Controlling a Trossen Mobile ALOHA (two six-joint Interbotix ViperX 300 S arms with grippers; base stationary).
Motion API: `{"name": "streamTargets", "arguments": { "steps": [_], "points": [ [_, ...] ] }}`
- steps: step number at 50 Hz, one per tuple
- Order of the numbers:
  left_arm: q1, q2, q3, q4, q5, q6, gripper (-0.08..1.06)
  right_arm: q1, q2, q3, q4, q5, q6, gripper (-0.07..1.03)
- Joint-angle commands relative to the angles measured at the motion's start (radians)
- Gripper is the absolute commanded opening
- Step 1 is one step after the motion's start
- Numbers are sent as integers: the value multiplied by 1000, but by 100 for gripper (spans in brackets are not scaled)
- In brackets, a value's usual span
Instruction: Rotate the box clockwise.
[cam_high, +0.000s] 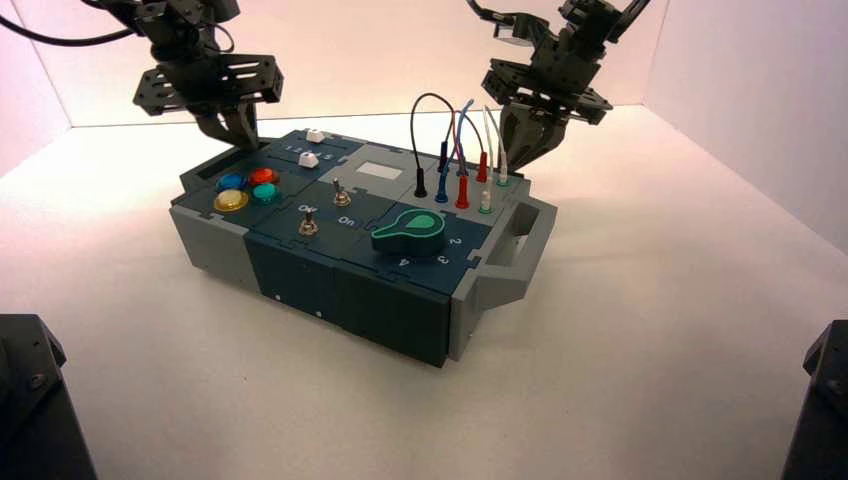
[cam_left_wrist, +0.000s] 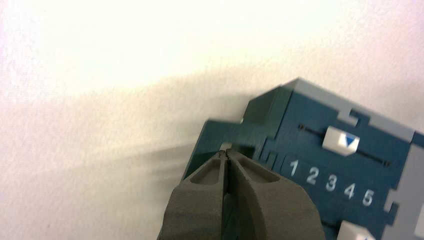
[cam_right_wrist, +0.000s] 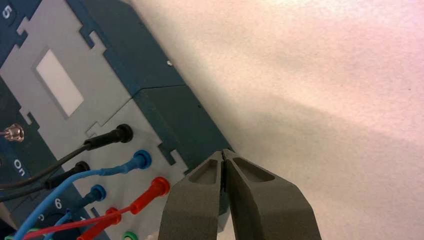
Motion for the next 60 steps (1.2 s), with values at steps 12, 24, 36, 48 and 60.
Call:
{"name": "streamTargets", "arguments": {
  "steps": [12, 24, 36, 48, 60],
  "points": [
    [14, 77, -114, 3, 12, 3, -3, 44, -28, -15, 14, 11, -3, -2],
    [14, 118, -176, 3, 34, 3, -3, 67, -26, -11, 28, 12, -3, -2],
    [12, 160, -238, 0, 64, 3, -3, 117, -20, -26, 43, 17, -3, -2],
    [-15, 166, -287, -6, 66, -2, -3, 155, 2, -51, 52, 26, -3, -2],
    [-72, 219, -382, -6, 101, -2, -3, 169, 6, -58, 57, 26, -3, -2]
  ]
}}
